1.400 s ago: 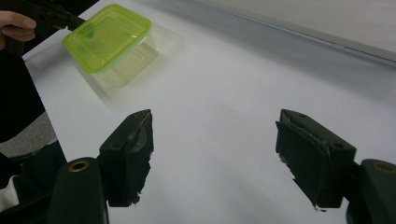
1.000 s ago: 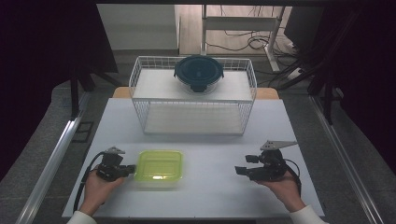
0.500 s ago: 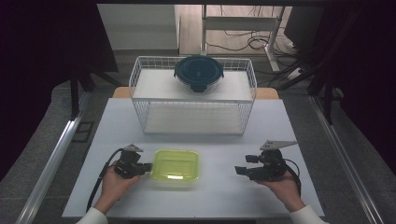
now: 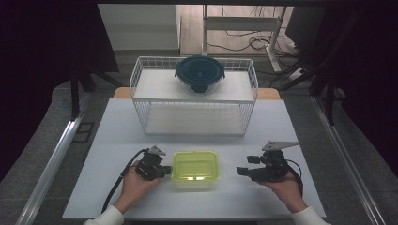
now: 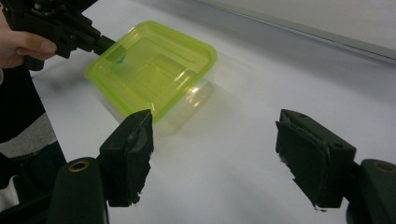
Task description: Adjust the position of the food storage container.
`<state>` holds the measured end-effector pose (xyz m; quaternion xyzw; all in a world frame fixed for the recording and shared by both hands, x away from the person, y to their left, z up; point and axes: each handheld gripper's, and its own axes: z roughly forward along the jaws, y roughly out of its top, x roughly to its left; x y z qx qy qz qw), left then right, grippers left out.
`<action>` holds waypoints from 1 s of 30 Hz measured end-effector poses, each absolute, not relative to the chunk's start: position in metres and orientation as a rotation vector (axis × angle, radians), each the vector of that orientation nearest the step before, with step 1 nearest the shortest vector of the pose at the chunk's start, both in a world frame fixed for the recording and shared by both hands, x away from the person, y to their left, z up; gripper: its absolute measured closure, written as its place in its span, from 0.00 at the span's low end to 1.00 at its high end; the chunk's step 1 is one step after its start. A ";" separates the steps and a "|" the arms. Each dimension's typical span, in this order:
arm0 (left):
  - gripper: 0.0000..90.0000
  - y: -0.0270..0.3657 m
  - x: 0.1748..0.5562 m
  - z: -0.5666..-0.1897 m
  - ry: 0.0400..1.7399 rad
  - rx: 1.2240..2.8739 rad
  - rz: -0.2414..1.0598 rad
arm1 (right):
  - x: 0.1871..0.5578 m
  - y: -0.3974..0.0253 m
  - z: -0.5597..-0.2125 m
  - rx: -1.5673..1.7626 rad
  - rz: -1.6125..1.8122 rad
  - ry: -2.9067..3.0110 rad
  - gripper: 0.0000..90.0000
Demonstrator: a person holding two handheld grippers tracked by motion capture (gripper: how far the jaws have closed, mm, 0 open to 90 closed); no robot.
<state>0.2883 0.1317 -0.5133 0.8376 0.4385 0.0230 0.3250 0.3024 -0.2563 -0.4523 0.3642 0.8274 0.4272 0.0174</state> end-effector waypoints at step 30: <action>0.97 0.145 0.284 -0.500 1.150 2.108 0.134 | 0.302 -0.257 -0.454 1.132 1.323 2.577 0.30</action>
